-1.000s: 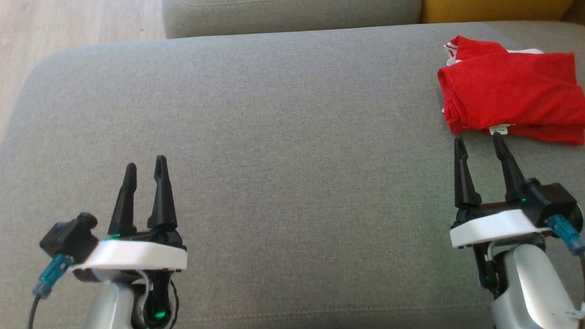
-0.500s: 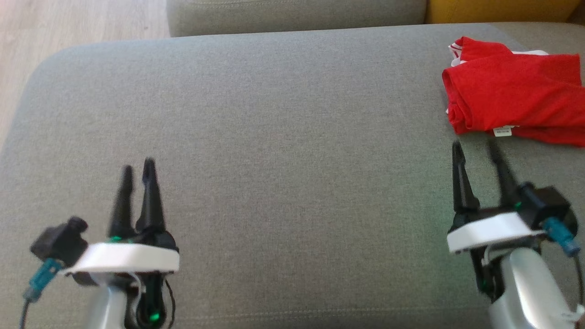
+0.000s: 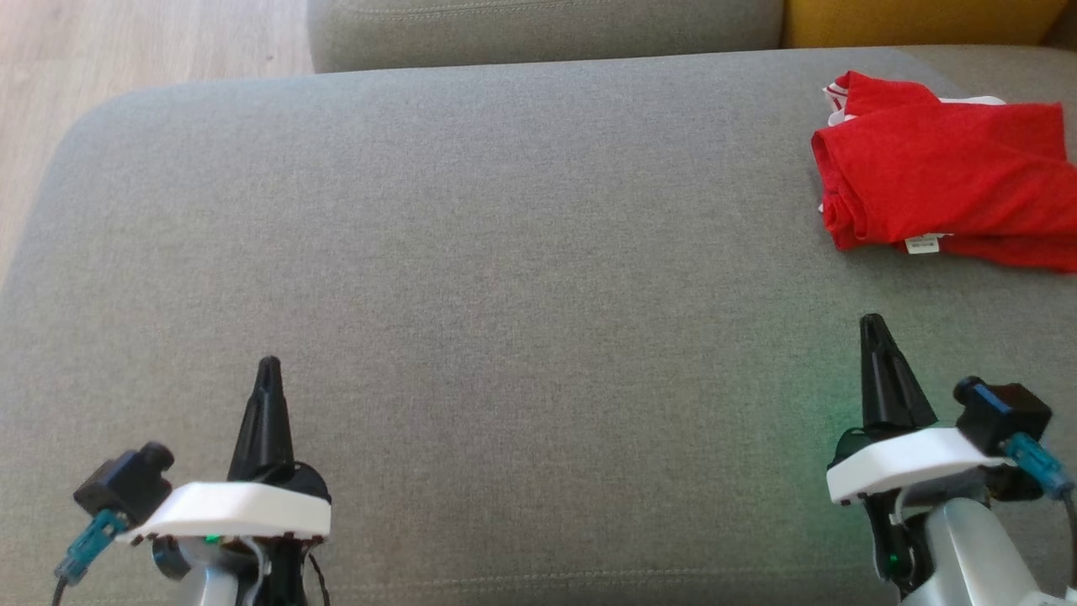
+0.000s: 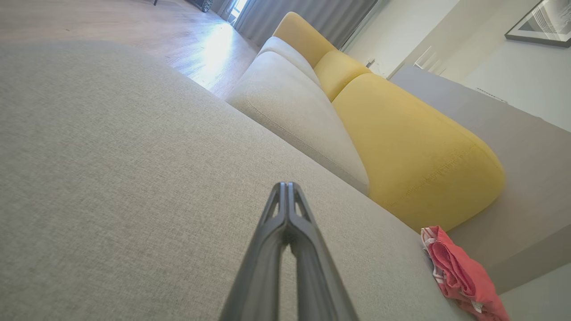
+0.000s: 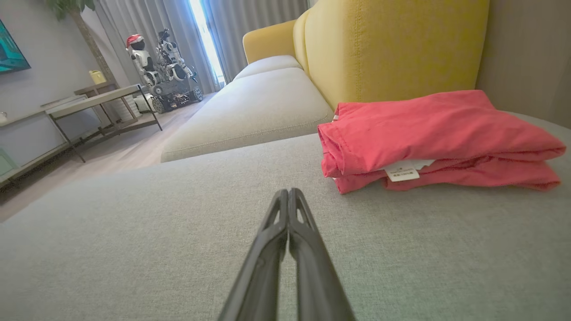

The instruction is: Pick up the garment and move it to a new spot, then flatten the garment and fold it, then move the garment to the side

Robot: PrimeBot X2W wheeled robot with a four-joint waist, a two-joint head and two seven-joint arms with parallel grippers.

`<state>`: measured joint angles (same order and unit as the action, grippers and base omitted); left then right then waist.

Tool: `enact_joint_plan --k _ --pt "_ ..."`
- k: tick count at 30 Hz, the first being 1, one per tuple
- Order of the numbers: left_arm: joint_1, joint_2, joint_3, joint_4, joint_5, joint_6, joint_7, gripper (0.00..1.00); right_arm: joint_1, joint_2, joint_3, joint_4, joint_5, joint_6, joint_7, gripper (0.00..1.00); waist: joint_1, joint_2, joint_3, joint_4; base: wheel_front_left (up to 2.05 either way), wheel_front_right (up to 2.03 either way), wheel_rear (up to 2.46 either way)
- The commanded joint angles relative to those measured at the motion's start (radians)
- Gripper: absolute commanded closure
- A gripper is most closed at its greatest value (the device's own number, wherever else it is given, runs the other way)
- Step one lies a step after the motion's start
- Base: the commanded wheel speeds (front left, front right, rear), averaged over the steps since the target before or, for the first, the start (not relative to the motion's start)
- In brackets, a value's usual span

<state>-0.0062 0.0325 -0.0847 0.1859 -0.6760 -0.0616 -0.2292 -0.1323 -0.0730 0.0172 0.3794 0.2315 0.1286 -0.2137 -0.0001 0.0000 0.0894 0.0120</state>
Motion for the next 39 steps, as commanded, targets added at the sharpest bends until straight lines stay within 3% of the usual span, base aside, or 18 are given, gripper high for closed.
enact_joint_plan --k 1,39 --pt "-0.046 0.01 0.013 -0.028 -0.029 -0.007 0.008 1.0 -0.036 0.001 -0.009 -0.04 0.04 0.0 0.007 1.0 0.0001 0.0 -0.002 0.0 0.0 0.0 0.0" --pt "-0.064 0.022 0.063 0.001 -0.347 -0.028 0.111 1.0 -0.014 0.008 -0.05 -0.073 0.495 0.001 0.115 1.0 0.0001 0.0 -0.03 -0.004 0.0 0.0 0.0"
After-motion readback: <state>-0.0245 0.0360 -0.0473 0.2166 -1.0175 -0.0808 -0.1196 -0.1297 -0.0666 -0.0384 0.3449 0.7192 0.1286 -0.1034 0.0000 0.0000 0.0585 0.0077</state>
